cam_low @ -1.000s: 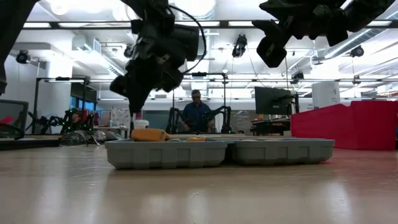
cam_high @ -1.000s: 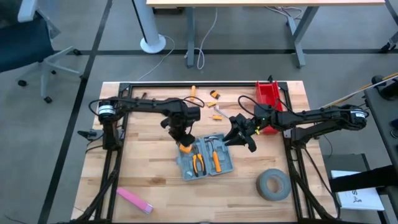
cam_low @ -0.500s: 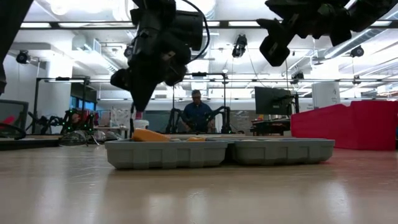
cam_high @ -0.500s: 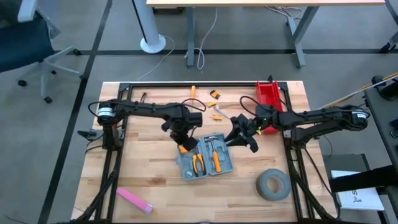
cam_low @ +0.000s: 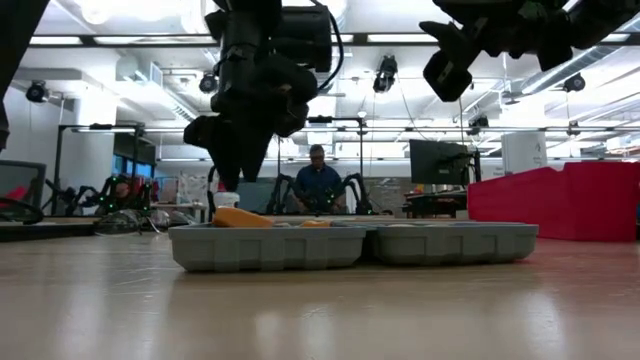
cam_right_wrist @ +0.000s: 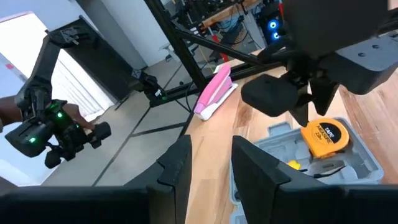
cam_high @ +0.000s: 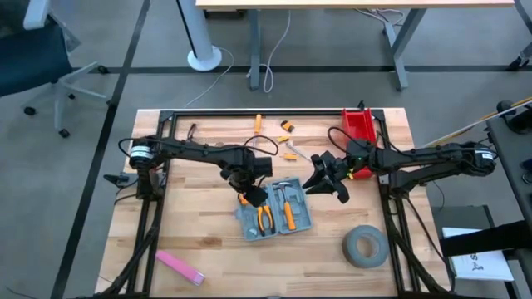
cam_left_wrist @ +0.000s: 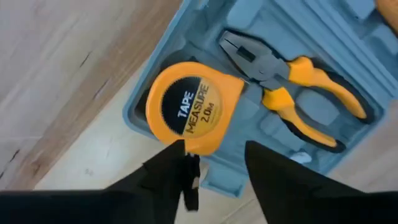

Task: Prefit tool cases
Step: Put the yellow measuring tape into the gray pre-fit tool case

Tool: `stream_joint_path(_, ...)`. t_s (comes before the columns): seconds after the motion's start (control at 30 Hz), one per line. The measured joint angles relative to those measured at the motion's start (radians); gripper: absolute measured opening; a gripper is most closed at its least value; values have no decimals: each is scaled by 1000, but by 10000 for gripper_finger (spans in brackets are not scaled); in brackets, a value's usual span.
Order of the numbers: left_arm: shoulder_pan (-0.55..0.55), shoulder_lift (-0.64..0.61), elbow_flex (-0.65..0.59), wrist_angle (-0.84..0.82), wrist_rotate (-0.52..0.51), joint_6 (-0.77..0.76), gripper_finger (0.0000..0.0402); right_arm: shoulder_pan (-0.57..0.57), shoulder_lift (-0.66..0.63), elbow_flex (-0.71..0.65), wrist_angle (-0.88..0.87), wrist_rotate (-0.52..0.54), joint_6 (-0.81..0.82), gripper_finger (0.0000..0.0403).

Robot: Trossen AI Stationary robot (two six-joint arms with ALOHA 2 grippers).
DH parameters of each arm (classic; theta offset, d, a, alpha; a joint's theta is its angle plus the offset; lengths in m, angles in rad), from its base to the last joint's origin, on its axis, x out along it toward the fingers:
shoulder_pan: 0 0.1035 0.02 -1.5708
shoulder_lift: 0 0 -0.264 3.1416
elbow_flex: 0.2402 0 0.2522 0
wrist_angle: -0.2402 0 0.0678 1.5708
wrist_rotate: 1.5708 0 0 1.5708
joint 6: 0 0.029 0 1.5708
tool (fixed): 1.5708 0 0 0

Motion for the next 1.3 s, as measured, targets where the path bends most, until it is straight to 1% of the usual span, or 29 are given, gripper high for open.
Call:
stream_joint_path(0.1,-9,0,-17,34,-11,-33,196,0,0,-9,2,2,6,93)
stream_joint_path(0.2,-14,0,-29,84,-13,-54,200,0,-1,-12,4,5,12,97)
stream_joint_path(0.37,-30,0,-66,281,-13,-78,194,0,-3,-13,4,36,22,104)
stream_joint_path(0.43,-31,0,-70,308,-7,-81,188,0,-3,-13,4,37,27,106)
stream_joint_path(0.7,-31,-4,-58,224,-6,-92,162,0,-5,-13,4,37,28,95)
stream_joint_path(0.8,-35,-5,-54,158,9,-92,155,0,-5,-13,4,37,28,90)
stream_joint_path(0.97,-34,-3,-57,64,-50,-41,149,0,-5,-13,6,45,27,85)
stream_joint_path(1.07,-34,-2,-57,55,-87,-12,148,0,-5,-13,7,48,27,87)
stream_joint_path(1.3,-34,16,-62,47,-99,23,148,0,-5,-13,7,54,27,98)
